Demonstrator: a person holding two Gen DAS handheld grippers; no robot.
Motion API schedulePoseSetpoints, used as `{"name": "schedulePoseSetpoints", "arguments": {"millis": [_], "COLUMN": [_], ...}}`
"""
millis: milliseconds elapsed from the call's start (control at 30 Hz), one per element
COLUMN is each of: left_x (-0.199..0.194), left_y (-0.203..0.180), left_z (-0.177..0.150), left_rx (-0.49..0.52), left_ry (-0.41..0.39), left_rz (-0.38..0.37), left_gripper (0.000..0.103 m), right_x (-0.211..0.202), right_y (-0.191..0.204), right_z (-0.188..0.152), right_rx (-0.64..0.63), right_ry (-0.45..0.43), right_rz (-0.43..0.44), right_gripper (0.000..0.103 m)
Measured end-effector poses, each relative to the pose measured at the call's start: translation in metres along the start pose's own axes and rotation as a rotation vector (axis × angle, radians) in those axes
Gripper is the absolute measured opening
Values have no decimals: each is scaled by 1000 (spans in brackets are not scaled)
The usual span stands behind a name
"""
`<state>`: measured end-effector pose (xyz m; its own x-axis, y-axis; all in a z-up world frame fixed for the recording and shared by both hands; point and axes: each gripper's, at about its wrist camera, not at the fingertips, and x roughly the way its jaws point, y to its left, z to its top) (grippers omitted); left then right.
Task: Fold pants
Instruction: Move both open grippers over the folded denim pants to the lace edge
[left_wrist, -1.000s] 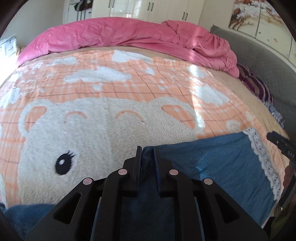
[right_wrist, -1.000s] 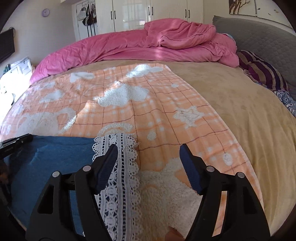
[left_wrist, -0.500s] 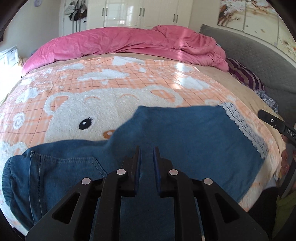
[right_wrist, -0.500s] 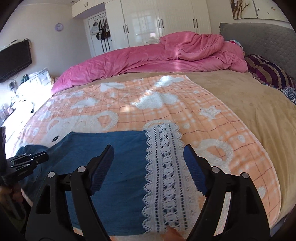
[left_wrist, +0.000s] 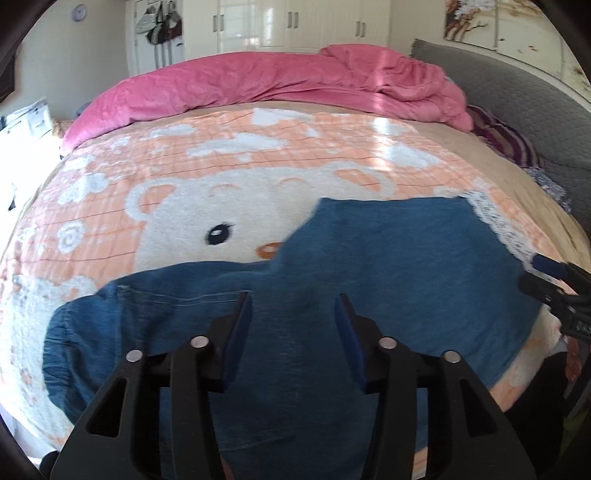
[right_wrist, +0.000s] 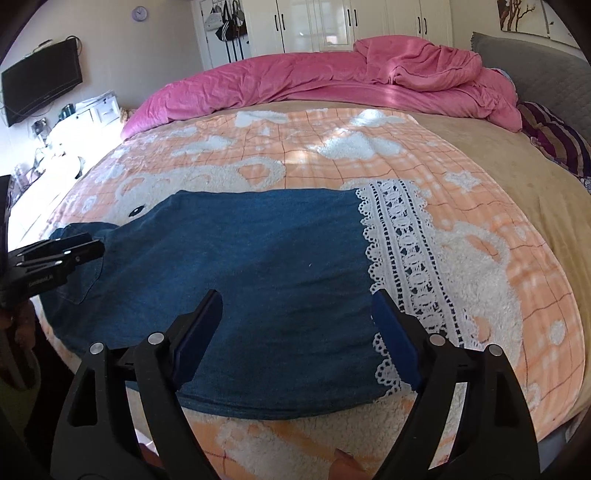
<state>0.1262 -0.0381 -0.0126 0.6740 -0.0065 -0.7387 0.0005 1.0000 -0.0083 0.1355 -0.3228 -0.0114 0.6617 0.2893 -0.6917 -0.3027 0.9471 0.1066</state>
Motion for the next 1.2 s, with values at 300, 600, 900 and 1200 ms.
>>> {"name": "schedulePoseSetpoints", "arguments": {"millis": [300,600,900,1200], "left_x": [11,12,-35,-62], "left_y": [42,50,35,-13], "left_z": [-30,-37,-34,-22], "left_rx": [-57,-62,-67,14], "left_ry": [78,53,5,-52], "left_rz": [25,2,-17,-117], "left_gripper": [58,59,66,87], "right_x": [9,6,-46,-63], "right_y": [-21,-24,-39,-84], "right_z": [-18,-30,-19,-29], "right_rx": [65,66,208,431], "right_ry": [108,108,-101,-182], "right_rz": [-74,-101,-81,-86], "right_gripper": [81,81,86,89]}}
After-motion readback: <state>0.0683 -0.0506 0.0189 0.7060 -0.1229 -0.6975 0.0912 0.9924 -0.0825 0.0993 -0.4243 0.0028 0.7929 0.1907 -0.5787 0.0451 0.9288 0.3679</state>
